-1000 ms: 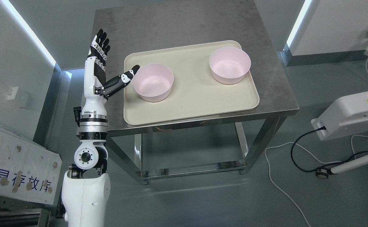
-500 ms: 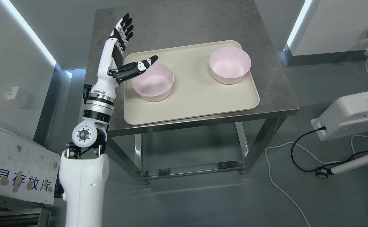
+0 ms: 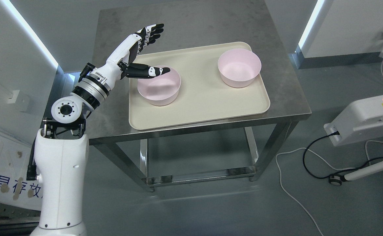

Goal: Stack pink IKEA bowls on left shelf middle
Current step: 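Raise the left hand and reach toward the nearer pink bowl, then hook the left hand fingers over the rim of the nearer pink bowl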

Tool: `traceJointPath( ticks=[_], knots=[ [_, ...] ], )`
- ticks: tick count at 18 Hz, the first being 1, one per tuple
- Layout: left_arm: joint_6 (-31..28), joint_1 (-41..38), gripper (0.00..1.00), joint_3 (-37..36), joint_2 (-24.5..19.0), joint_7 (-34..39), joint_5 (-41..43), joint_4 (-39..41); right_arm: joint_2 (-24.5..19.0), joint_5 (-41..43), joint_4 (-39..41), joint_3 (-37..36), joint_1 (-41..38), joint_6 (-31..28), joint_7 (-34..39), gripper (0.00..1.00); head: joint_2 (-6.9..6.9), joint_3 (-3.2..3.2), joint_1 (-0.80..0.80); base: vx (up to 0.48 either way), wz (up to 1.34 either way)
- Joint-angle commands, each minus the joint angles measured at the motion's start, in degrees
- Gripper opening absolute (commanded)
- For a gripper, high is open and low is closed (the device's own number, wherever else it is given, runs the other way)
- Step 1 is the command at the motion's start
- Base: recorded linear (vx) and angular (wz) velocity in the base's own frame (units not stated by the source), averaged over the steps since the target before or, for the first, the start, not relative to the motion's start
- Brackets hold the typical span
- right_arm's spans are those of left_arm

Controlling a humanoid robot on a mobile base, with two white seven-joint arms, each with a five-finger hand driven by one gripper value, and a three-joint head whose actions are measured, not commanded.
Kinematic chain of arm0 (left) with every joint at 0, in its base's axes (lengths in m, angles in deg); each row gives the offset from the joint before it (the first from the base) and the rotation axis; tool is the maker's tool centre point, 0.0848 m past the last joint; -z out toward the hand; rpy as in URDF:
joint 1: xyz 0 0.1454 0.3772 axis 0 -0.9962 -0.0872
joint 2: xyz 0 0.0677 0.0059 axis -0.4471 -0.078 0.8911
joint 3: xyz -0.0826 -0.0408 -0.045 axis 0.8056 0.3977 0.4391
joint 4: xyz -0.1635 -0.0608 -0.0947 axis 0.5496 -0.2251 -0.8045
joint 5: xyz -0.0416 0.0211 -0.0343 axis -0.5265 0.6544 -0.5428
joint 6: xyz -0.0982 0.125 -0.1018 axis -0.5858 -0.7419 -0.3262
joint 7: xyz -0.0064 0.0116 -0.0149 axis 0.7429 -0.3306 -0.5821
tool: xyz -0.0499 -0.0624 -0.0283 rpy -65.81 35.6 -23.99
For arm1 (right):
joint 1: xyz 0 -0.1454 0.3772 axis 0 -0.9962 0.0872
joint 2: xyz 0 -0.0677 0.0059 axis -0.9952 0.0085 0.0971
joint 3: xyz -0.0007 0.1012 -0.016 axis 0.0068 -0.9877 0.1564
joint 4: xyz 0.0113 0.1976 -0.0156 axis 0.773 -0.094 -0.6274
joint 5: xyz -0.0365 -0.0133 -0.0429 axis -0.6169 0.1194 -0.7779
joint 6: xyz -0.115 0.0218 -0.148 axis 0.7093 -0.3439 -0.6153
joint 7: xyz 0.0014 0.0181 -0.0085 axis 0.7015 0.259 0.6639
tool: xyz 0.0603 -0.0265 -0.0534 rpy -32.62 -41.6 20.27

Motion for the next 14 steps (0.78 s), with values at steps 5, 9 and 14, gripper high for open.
traceJointPath(
  ticks=[5, 9, 14],
  knots=[
    [-1.32, 3.92, 0.81, -6.56, -3.39, -0.86, 7.34, -12.84, 1.0, -0.01, 0.0, 0.0, 0.0, 0.05, -0.02, 1.0, 0.0, 0.0, 0.0, 0.0, 0.0],
    [-1.32, 4.8, 0.72, -7.53, -2.78, -0.94, 10.32, -13.73, 1.0, -0.01, 0.0, 0.0, 0.0, 0.05, -0.02, 1.0, 0.0, 0.0, 0.0, 0.0, 0.0],
    [-0.53, 4.89, 0.64, -7.62, -3.21, -0.86, 14.88, -13.99, 1.0, -0.01, 0.0, 0.0, 0.0, 0.05, -0.02, 1.0, 0.0, 0.0, 0.0, 0.0, 0.0]
  ],
)
